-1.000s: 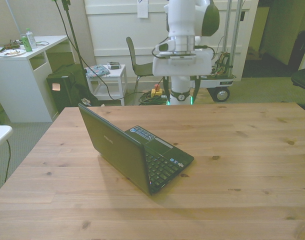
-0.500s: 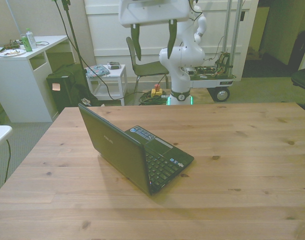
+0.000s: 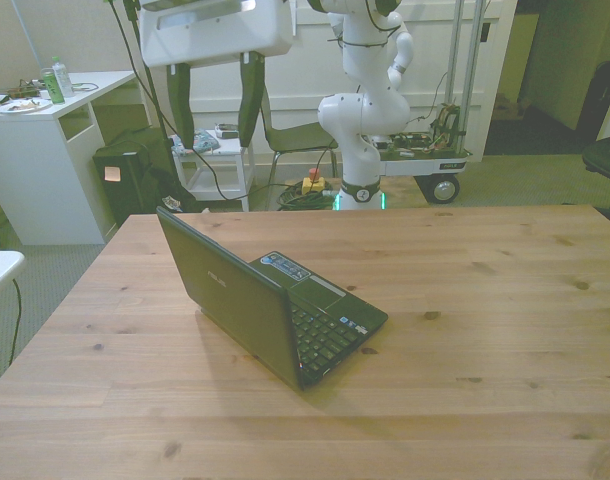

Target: Close the laptop

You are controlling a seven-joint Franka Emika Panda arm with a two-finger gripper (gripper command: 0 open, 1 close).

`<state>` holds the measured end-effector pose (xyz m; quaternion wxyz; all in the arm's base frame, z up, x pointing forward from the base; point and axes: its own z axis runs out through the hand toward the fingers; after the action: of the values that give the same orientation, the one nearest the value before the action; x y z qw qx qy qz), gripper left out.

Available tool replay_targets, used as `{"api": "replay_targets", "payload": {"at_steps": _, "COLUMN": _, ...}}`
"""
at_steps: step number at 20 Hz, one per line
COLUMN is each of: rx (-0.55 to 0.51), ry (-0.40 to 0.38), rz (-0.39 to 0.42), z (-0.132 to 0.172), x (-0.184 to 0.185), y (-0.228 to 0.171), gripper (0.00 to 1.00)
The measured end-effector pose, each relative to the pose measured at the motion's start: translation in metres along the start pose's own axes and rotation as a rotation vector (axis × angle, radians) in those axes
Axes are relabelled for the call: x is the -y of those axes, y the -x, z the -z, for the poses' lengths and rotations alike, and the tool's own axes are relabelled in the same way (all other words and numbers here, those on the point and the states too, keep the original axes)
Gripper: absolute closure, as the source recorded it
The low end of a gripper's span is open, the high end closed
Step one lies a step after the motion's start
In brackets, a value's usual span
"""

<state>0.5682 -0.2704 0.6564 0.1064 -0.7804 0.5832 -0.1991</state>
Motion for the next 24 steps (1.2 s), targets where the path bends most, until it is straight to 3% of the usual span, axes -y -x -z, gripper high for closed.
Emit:
{"api": "replay_targets", "payload": {"at_steps": 8, "rx": 0.048, "ry": 0.067, "rz": -0.137, "z": -0.048, "x": 0.021, "y": -0.050, "gripper": 0.00}}
{"api": "replay_targets", "payload": {"at_steps": 9, "rx": 0.059, "ry": 0.080, "rz": -0.155, "z": -0.056, "x": 0.020, "y": -0.057, "gripper": 1.00}}
{"api": "replay_targets", "payload": {"at_steps": 15, "rx": 0.154, "ry": 0.190, "rz": -0.235, "z": -0.105, "x": 0.017, "y": -0.065, "gripper": 1.00}}
{"api": "replay_targets", "payload": {"at_steps": 24, "rx": 0.183, "ry": 0.216, "rz": -0.263, "z": -0.117, "x": 0.017, "y": -0.068, "gripper": 1.00}}
